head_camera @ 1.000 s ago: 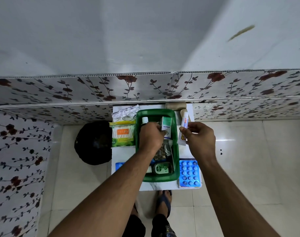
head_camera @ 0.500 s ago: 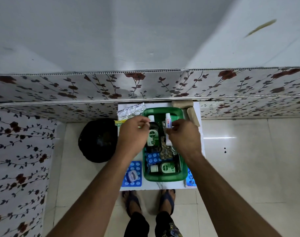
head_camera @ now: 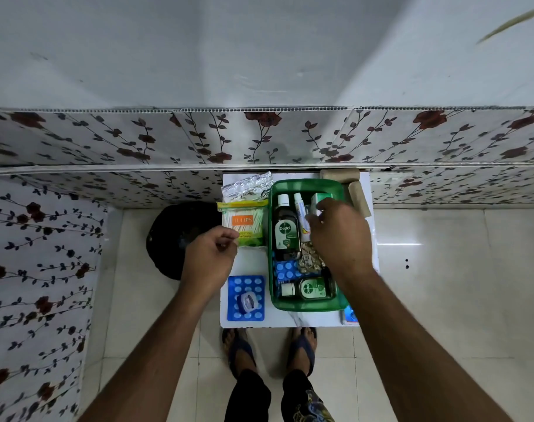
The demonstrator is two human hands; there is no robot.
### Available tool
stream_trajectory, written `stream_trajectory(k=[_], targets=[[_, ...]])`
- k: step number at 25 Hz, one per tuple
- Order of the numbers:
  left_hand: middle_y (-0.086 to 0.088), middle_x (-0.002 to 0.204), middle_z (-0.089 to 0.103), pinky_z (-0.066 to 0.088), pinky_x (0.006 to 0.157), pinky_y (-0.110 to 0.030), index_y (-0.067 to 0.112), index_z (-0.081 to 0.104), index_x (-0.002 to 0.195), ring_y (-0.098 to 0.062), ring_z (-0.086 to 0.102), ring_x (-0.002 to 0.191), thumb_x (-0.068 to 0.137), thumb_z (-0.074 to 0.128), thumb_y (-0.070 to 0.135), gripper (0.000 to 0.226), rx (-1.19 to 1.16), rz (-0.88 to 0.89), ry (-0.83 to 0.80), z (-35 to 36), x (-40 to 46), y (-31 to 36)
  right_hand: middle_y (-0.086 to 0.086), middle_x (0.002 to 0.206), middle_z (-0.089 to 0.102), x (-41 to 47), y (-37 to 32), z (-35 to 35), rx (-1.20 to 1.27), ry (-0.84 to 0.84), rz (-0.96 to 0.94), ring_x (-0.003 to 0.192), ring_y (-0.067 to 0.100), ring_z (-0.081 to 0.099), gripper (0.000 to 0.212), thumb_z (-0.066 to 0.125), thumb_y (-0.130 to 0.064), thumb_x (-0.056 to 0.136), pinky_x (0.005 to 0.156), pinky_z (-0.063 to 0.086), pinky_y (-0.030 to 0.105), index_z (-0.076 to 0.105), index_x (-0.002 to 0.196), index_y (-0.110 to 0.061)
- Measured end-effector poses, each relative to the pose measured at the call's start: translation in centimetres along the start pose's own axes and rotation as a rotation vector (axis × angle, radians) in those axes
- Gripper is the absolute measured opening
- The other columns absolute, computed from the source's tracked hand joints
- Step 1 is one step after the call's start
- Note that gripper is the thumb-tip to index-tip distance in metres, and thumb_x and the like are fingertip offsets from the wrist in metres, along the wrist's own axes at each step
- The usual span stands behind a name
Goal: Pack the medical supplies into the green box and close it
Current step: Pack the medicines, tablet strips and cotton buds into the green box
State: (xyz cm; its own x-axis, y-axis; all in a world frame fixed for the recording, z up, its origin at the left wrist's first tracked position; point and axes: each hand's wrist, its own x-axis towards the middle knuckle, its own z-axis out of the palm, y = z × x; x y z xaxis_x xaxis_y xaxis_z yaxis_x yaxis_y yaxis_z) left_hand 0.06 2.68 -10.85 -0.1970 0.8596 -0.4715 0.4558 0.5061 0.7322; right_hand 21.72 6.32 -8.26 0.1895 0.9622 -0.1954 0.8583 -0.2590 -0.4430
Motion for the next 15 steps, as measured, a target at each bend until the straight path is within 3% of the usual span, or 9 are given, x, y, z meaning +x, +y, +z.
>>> stream_trajectory(k=[4, 7, 10, 15], targets=[[0.003, 0.09, 0.068, 0.055, 0.075, -0.031, 0.024, 0.069, 0.097, -0.013, 0.068, 0.077, 0.081, 0.073, 0.012, 0.02, 0.153, 0.027, -0.11, 0.0, -2.8, -1.6, 0.0, 0.087, 0.073, -1.5, 4.8, -4.2, 0.312, 0.174, 0.329, 0.081, 0.022, 0.068, 0.016, 0.064, -0.022, 0.087, 0.068, 0.041, 0.024, 0.073, 0.098, -0.016], [0.002, 0.104, 0.062, 0.053, 0.081, -0.032, 0.023, 0.066, 0.114, -0.015, 0.063, 0.093, 0.073, 0.08, 0.024, 0.043, 0.409, 0.13, -0.247, 1.1, -4.9, -3.8, 0.005, 0.103, 0.073, -0.8, 9.2, -2.2, 0.238, -0.046, 0.491, 0.089, 0.026, 0.065, 0.031, 0.066, -0.029, 0.087, 0.069, 0.043, 0.024, 0.069, 0.113, -0.014], [-0.001, 0.111, 0.057, 0.051, 0.085, -0.037, 0.023, 0.062, 0.118, -0.02, 0.057, 0.105, 0.065, 0.083, 0.034, 0.058, 0.588, 0.188, -0.294, 2.2, -5.6, -5.2, 0.008, 0.11, 0.071, 0.1, 10.4, 0.2, 0.255, -0.177, 0.498, 0.1, 0.03, 0.066, 0.042, 0.071, -0.036, 0.083, 0.083, 0.047, 0.027, 0.068, 0.118, -0.013], [-0.005, 0.11, 0.059, 0.051, 0.079, -0.037, 0.02, 0.063, 0.117, -0.028, 0.058, 0.105, 0.069, 0.076, 0.019, 0.049, 0.707, 0.27, -0.299, 3.2, -5.4, -6.3, 0.011, 0.111, 0.071, 0.8, 10.9, 2.0, 0.28, -0.179, 0.486, 0.103, 0.029, 0.065, 0.036, 0.078, -0.029, 0.078, 0.082, 0.043, 0.027, 0.071, 0.109, -0.012]])
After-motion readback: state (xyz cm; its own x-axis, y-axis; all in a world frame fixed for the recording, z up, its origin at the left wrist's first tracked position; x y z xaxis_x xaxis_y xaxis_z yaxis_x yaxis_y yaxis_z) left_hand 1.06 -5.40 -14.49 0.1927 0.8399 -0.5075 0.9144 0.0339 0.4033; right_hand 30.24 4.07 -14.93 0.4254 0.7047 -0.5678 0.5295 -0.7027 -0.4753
